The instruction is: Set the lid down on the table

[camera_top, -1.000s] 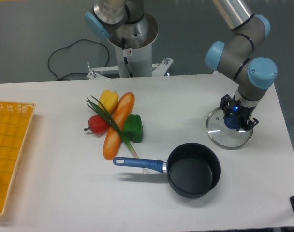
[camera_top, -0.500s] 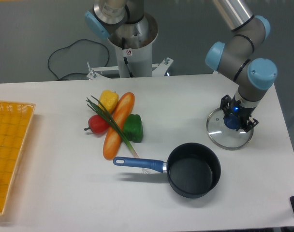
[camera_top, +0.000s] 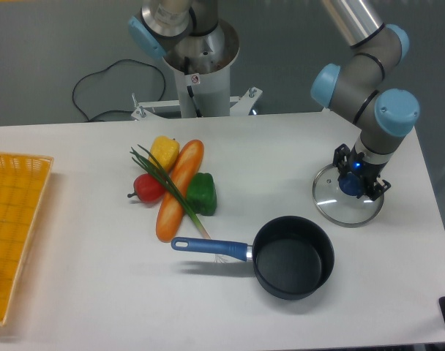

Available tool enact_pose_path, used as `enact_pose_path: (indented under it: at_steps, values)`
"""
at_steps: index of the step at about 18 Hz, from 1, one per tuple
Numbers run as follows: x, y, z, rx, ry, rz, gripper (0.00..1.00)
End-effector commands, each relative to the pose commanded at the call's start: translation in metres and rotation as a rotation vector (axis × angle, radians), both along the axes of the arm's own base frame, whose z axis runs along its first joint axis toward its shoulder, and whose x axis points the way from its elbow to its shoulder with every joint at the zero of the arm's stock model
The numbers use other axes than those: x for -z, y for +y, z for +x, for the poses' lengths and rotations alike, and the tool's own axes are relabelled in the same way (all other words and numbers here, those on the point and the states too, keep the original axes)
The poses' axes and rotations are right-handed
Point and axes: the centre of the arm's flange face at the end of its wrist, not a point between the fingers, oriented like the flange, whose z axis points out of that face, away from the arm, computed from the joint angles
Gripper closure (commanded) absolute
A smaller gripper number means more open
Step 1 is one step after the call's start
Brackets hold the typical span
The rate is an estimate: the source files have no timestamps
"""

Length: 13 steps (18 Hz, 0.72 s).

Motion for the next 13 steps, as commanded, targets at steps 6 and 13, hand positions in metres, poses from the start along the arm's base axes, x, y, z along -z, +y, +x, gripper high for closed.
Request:
enact_pose_path:
  at_steps: [6,13]
  values:
    - [-0.0006,0.0001,-0.0005,0.000,0.001,0.000,0.34]
    - [0.0003,0.0001,-0.0006,0.000,0.000,0.000,0.31]
